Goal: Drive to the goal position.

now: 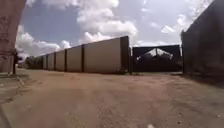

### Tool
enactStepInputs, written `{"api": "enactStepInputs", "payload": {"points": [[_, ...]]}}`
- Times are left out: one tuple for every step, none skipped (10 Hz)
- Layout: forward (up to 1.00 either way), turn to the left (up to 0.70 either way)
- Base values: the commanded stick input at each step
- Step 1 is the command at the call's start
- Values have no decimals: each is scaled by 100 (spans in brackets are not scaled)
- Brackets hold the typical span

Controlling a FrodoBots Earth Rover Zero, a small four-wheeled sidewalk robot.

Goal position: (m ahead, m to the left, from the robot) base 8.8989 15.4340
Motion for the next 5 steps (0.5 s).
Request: {"api": "enactStepInputs", "payload": {"points": [[60, 15], [60, 15], [60, 15], [60, 15], [60, 15]]}}
